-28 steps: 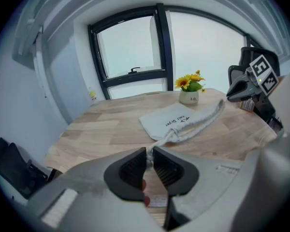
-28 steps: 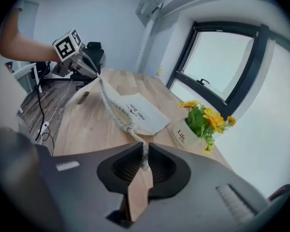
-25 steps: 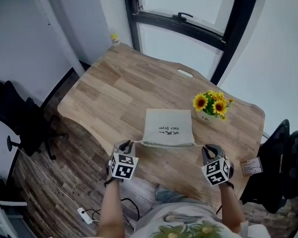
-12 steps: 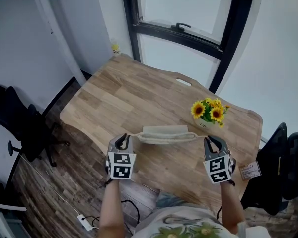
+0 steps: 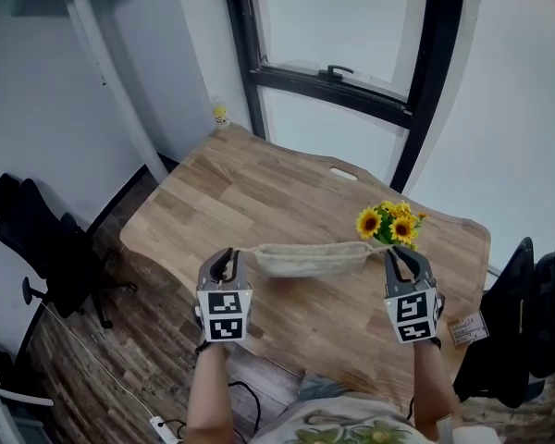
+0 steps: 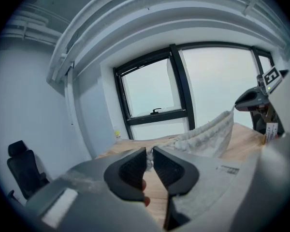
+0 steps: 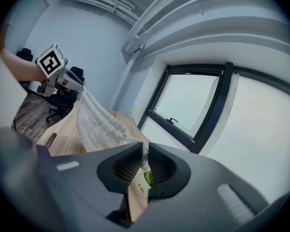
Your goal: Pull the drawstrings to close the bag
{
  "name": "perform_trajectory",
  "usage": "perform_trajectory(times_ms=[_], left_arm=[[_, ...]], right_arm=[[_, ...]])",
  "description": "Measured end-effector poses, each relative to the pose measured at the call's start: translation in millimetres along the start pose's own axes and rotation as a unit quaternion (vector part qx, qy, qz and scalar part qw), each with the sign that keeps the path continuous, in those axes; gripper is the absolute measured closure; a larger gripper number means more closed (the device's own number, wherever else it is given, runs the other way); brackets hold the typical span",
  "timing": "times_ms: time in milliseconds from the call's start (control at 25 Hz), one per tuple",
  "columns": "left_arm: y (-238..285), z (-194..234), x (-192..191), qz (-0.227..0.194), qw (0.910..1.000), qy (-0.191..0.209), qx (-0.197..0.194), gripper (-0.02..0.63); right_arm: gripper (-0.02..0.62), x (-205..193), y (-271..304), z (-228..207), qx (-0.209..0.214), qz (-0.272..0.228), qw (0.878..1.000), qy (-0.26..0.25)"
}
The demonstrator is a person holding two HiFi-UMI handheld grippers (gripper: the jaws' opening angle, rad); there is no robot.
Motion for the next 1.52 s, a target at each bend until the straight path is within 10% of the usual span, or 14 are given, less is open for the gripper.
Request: perform_trajectory(times_ms=[680,1520], left_arm=[[-28,12,36,-0.047,0.9957,-0.067,0.044,0.552],[-38,25,13,-0.013,0.9909,-0.094,0.095,0.552]], right_arm=[[0.557,32,-27,-16,-0.027,-0.067,0.997,0.023],[0.558,12,-37,-19,-0.081,-0.027,0.994,0.074]])
Point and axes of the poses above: the fingertips, and each gripper's own axes: y forward along the fingers, z to its left, x out of its top, the point moved 6 cm from there along -y, backward along the fingers, and after that the axes turned 11 degrees about x, right-handed, at the moved point
